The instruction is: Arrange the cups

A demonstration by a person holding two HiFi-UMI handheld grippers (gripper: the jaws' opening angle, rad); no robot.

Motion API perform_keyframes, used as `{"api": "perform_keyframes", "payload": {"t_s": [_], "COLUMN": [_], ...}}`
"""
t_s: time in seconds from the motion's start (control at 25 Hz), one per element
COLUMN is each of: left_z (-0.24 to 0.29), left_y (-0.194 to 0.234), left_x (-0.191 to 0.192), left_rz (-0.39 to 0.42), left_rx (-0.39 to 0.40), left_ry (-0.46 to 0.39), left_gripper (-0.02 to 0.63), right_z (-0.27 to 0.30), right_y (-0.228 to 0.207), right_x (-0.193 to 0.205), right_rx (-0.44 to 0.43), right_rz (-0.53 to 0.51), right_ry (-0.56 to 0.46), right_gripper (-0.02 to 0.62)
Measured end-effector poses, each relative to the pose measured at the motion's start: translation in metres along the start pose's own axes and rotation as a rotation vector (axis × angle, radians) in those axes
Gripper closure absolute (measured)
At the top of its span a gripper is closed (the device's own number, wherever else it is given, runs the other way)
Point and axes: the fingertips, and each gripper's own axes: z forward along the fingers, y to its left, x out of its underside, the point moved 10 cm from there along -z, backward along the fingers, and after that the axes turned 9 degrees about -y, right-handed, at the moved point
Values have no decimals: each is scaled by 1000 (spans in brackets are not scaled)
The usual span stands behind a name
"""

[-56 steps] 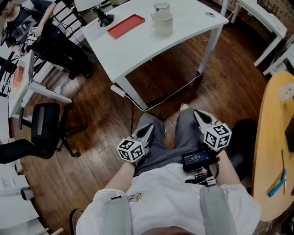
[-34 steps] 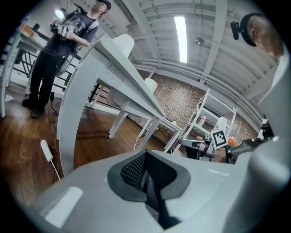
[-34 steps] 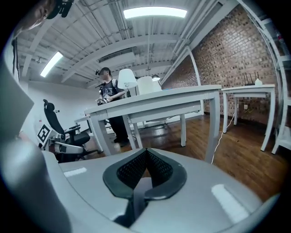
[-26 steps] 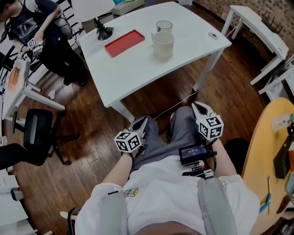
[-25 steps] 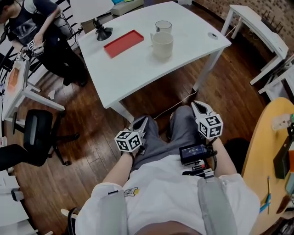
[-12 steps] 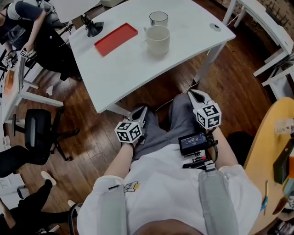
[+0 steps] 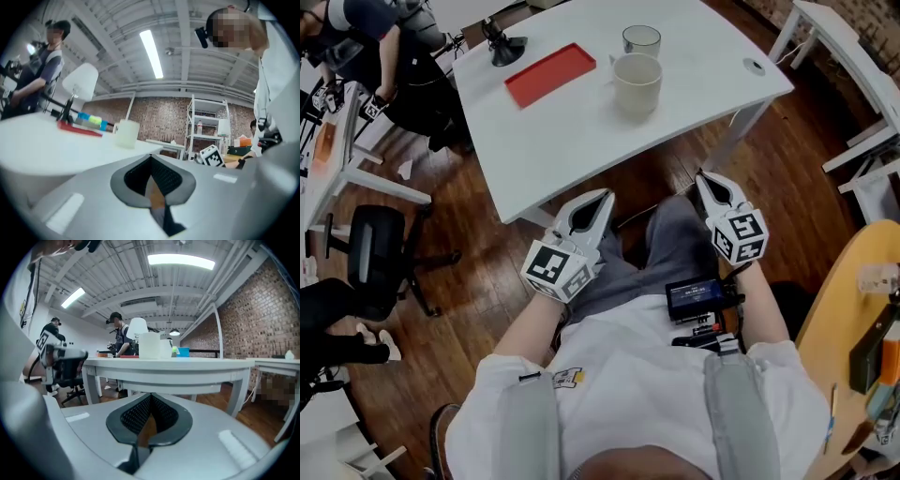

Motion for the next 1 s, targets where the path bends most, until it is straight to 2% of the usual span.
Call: {"api": "perform_keyframes", "payload": {"t_s": [0.08, 0.2, 0.28, 0.36, 0.44, 0.56, 0.72, 0.92, 1.0], "left_z": [25, 71, 103, 129, 149, 173, 201, 218, 216], "left_y": [1, 22, 44, 64, 77, 87, 89, 91, 96], "left_x": [-43, -81, -86, -82, -73, -65, -60, -58, -59], "left_rz": [97, 185, 206, 235, 270, 295, 278, 304, 273], "left_rx": [0, 33, 71, 119, 167, 221, 260, 305, 337], "left_ry": [-69, -58, 13, 112, 196, 244, 271, 312, 313], "left_gripper": [606, 604, 519, 409, 292, 182, 141, 127, 127], "right_z": [10, 30, 45, 59, 73, 93, 110, 125, 136], "right_y": [-1, -4, -7, -7, -7, -10, -19, -30, -33], "right_x": [-27, -69, -91, -108, -120, -129, -130, -130, -132], "right_rx": [-25, -55, -83, -125, -173, -225, -260, -278, -300], "right_rz": [-56, -119, -139, -147, -154, -161, -148, -167, -194], "right_ry": [-43, -111, -134, -140, -129, -98, -52, 1, 39], "right_gripper": [595, 594, 590, 559, 484, 383, 291, 241, 216]}}
